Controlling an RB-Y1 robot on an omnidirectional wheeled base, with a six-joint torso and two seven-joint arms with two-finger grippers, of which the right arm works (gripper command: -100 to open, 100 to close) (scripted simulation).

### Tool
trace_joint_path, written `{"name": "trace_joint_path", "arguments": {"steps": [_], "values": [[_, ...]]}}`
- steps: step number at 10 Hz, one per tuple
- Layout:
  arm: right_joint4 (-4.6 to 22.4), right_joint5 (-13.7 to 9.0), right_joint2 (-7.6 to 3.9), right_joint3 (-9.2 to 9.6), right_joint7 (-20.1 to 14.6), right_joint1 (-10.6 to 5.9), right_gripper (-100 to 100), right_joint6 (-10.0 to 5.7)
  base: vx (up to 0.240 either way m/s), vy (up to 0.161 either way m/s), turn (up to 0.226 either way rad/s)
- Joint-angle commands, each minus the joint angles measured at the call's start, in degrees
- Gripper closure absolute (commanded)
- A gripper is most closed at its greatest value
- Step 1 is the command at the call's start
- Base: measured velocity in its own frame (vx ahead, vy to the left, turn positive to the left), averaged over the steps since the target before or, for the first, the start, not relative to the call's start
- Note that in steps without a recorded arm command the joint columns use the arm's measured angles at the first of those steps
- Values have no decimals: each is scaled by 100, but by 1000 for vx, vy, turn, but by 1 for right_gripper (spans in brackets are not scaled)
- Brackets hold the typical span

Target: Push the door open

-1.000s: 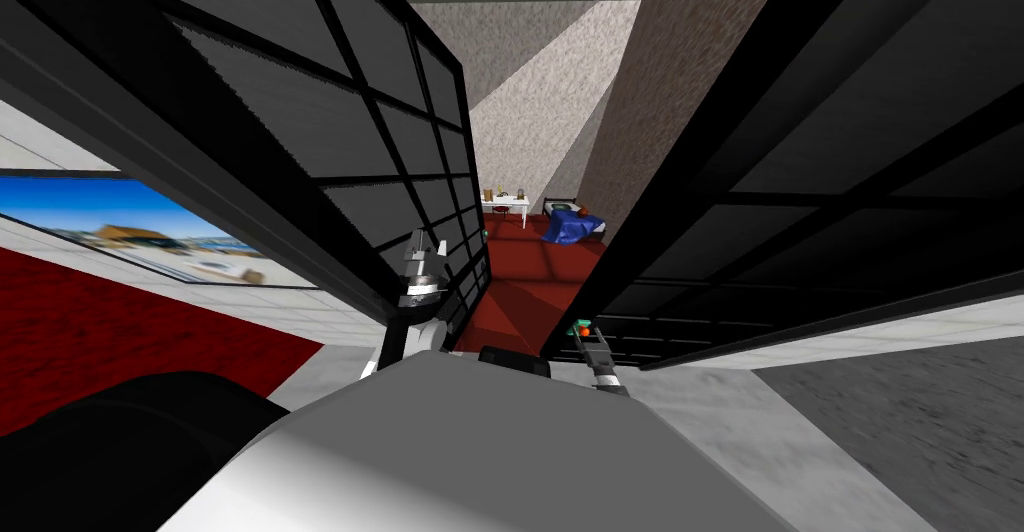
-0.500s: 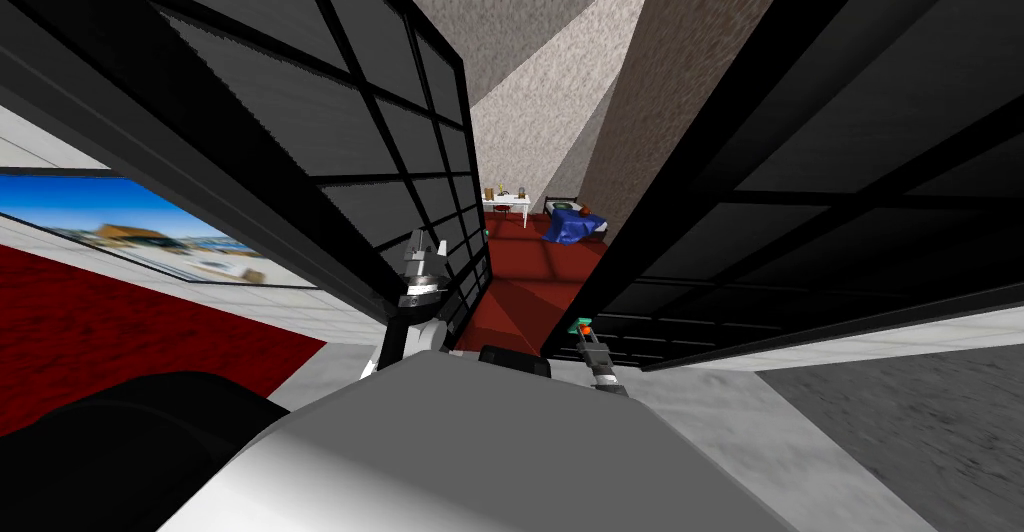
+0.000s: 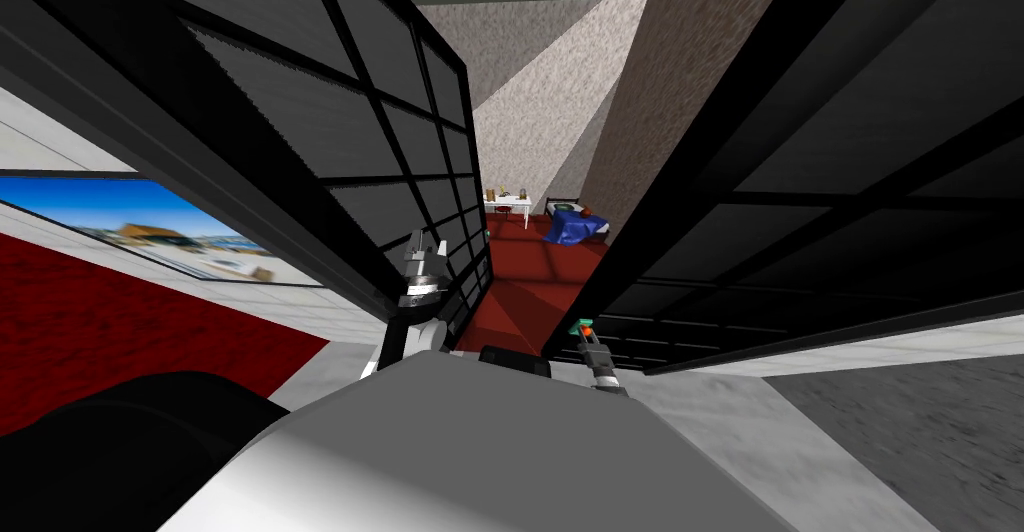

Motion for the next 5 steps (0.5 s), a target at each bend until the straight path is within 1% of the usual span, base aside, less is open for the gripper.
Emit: {"name": "trace_joint_path", "arguments": {"steps": [1,2,5], "values": [[-26,-191,-58,18,-210,-50,100,-11,39,1,44],[-27,-292,-79,48,-342,-51,100,-4,33,-3,53],[-32,-711,-153,171,-843,-56,100,22,49,-8,63]]}}
